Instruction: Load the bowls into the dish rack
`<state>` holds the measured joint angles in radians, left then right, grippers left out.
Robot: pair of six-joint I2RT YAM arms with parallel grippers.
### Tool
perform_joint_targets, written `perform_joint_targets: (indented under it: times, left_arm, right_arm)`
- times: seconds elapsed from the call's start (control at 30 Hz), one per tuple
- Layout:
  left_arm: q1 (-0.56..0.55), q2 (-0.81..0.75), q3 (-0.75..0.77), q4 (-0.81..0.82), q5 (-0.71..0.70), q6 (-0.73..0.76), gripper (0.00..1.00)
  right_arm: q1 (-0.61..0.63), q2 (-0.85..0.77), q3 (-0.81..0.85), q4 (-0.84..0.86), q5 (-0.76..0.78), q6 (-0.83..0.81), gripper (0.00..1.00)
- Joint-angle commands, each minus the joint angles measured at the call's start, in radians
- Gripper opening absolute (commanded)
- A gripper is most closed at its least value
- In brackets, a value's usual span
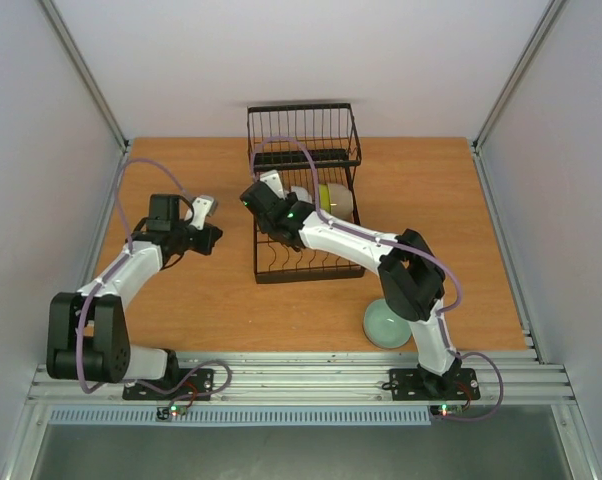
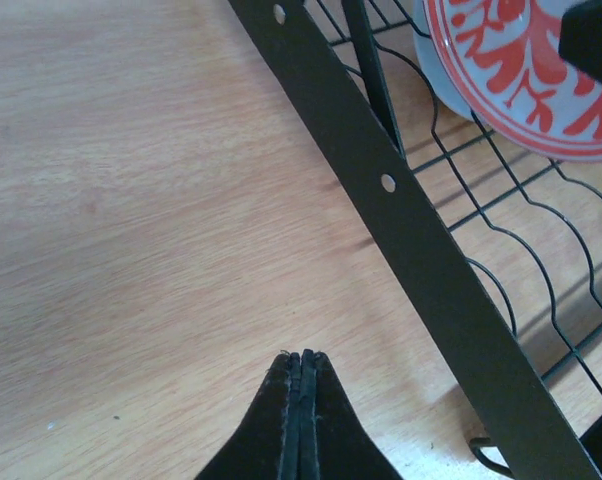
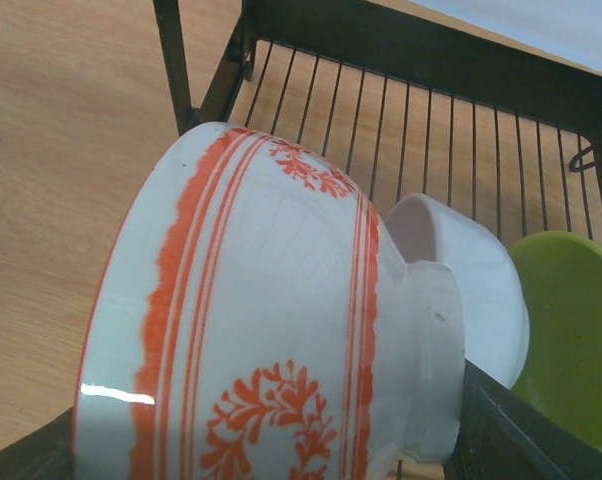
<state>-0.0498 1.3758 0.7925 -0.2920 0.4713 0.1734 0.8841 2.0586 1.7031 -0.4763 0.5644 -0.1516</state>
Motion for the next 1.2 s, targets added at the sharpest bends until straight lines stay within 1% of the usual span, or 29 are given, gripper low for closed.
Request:
perform_joint_targets:
  times: [0.0, 0.33, 0.63, 0.73, 0.9, 0.97, 1.0, 1.03, 1.07, 1.1, 1.17]
  left_arm:
    - [0.032, -0.041, -0.026, 0.108, 0.013, -0.044, 0.0]
    - [0.038, -0.015, -0.022, 0.116, 0.033, -0.057, 0.0]
    - [0.038, 0.002, -0.016, 0.108, 0.051, -0.052, 0.01]
    - [0.038, 0.003, -0.016, 0.105, 0.053, -0.049, 0.01]
    - [0.038, 0.006, -0.014, 0.102, 0.058, -0.048, 0.0]
    - [0.038, 0.006, -0.013, 0.1, 0.06, -0.045, 0.0]
    - [0.038, 0.006, -0.013, 0.098, 0.062, -0.043, 0.0]
    - [0.038, 0.006, -0.012, 0.096, 0.063, -0.043, 0.0]
    - [0.038, 0.006, -0.013, 0.096, 0.063, -0.041, 0.0]
    - [0.038, 0.006, -0.013, 0.095, 0.064, -0.04, 0.0]
    - [0.038, 0.007, -0.013, 0.093, 0.07, -0.038, 0.0]
  right_arm:
    - [0.006, 0.042, 0.035, 0.027, 0.056, 0.017, 0.01]
    - [0.037, 0.13, 0.103, 0.049, 0.147, -0.05, 0.01]
    - [0.041, 0.206, 0.158, 0.046, 0.171, -0.064, 0.01]
    - [0.039, 0.21, 0.159, 0.045, 0.173, -0.058, 0.06]
    - [0.033, 0.227, 0.18, 0.03, 0.172, -0.05, 0.1]
    - [0.03, 0.233, 0.186, 0.022, 0.172, -0.048, 0.16]
    - [0.03, 0.235, 0.187, 0.021, 0.17, -0.048, 0.23]
    - [0.03, 0.234, 0.186, 0.022, 0.169, -0.048, 0.33]
    - [0.03, 0.234, 0.185, 0.024, 0.166, -0.05, 0.46]
    - [0.03, 0.233, 0.185, 0.025, 0.162, -0.054, 0.55]
    - [0.03, 0.228, 0.183, 0.027, 0.154, -0.058, 0.66]
